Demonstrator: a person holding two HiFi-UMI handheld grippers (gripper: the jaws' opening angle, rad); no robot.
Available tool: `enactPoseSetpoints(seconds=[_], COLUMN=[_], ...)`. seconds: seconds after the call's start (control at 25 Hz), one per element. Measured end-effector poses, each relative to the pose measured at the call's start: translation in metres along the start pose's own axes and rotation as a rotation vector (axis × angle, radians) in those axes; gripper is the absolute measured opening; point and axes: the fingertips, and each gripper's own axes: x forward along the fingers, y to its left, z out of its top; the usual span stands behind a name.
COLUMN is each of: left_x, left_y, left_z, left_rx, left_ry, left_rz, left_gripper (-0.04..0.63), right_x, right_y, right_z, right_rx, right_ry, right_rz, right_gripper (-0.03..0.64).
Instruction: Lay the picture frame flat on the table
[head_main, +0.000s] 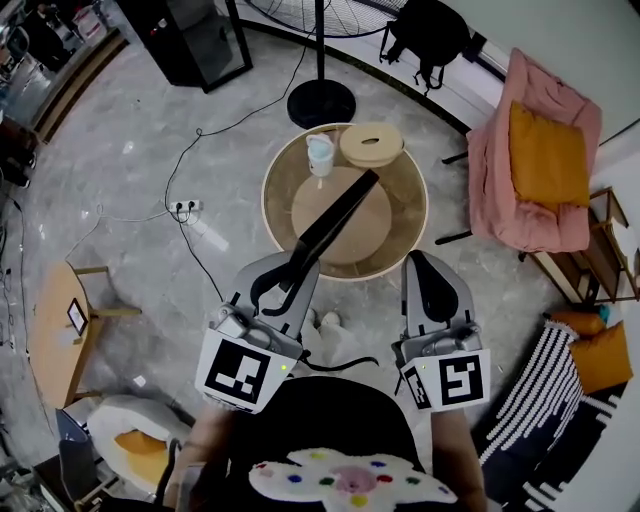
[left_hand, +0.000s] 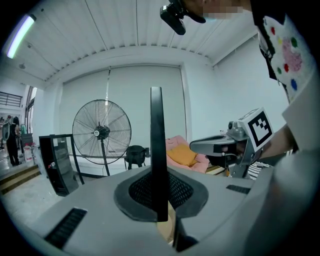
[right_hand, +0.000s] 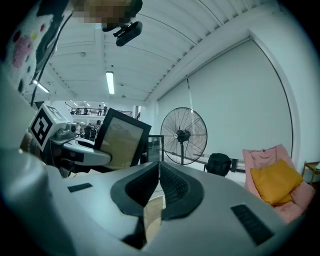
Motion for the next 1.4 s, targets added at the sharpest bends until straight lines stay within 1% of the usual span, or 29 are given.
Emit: enactPoseSetpoints(seconds=[0.16,0.28,0.48,0.56,0.64,0.72,0.92,1.08,1.24,1.4], left_x=[0.006,0.012,0.013,0.015,0.015,0.014,0.013,0.012,0.013,0.012], left_y=[0.005,0.009,0.012,0.013,0.014,0.013,0.008,0.006,0.005,0.002], left_z=[0.003,0.009,0.017,0.019,0.018,0.018,0.019,0.019,0.018,0.018], left_rx=[0.005,0.014,0.02,0.018,0.005,-0.011,-0.018,-0.035,-0.041,-0.076], left_ry=[-0.01,-0.032,-0.055,-0.063,-0.067,-0.072,-0.085,-0.092,-0.093,-0.096], left_rz=[-0.03,-0.058,-0.115,-0.137,-0.161,-0.19,-0.261,-0.314,-0.361,-0.407], left_gripper=[0.032,0.032,0.032,0.032,0.032,0.032,0.032,0.032,0.032,0.032], right_x=[0.006,0.012,0.019,0.023,0.028,0.032,0.041,0.047,0.05,0.05], right_y=[0.002,0.003,0.009,0.013,0.02,0.027,0.038,0.043,0.043,0.042], right_z=[0.003,0.01,0.02,0.024,0.025,0.025,0.023,0.022,0.022,0.017], right_rx=[-0.01,-0.004,0.084,0.11,0.118,0.12,0.134,0.132,0.169,0.18], right_ry=[-0.004,-0.03,-0.073,-0.086,-0.091,-0.094,-0.098,-0.097,-0.106,-0.097], right_rz=[-0.007,-0.007,0.004,0.024,0.06,0.09,0.143,0.177,0.218,0.245], right_gripper=[0.035,0.037,0.038,0.044,0.115,0.14,0.161,0.164,0.164,0.164])
